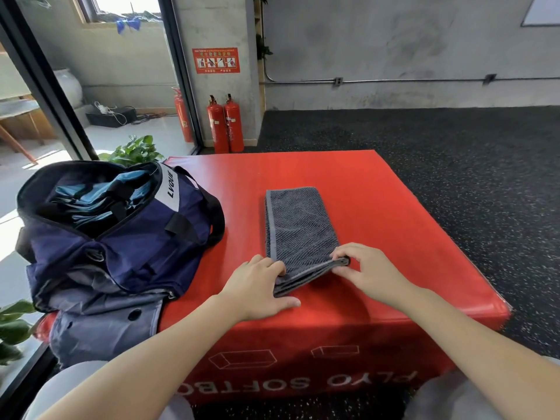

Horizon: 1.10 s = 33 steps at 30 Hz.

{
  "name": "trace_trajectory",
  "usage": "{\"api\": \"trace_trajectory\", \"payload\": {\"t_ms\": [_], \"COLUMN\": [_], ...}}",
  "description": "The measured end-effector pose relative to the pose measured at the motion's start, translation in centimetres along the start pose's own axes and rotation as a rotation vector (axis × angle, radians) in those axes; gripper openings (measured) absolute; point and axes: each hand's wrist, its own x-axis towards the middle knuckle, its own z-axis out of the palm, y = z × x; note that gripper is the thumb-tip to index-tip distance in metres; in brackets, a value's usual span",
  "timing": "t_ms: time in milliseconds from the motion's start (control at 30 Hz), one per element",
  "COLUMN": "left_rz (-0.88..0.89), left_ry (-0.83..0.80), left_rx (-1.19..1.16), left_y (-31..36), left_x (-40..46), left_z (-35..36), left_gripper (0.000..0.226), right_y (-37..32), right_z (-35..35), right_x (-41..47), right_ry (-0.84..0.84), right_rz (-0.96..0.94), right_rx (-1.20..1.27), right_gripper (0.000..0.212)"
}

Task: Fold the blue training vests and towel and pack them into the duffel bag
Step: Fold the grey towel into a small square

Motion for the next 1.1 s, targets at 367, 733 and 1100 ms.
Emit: {"api": "trace_trajectory", "payload": {"t_ms": [367,733,1100], "left_rz": [-0.142,-0.376,-0.512], "left_ry": [0.336,0.192,0.279], "left_rx": [-0.994,-1.075,-0.755], "left_y": [1.7,2.9,2.5], "left_x": [-0.9,4.7,9.3], "left_z": [-2.6,-0.9,1.4], "left_gripper": [0.025,0.038,0.047], "right_y": [-1.6,1.9,4.7], "right_z": [-2.1,-1.8,0.1], "right_x": [0.6,4.6,7.8], "right_ry": [0.076,0.193,0.031], "right_rz": [0.227,0.479,0.804], "right_rx": [0.290,0.268,0.035], "right_gripper": [0.007,0.013,0.053]}}
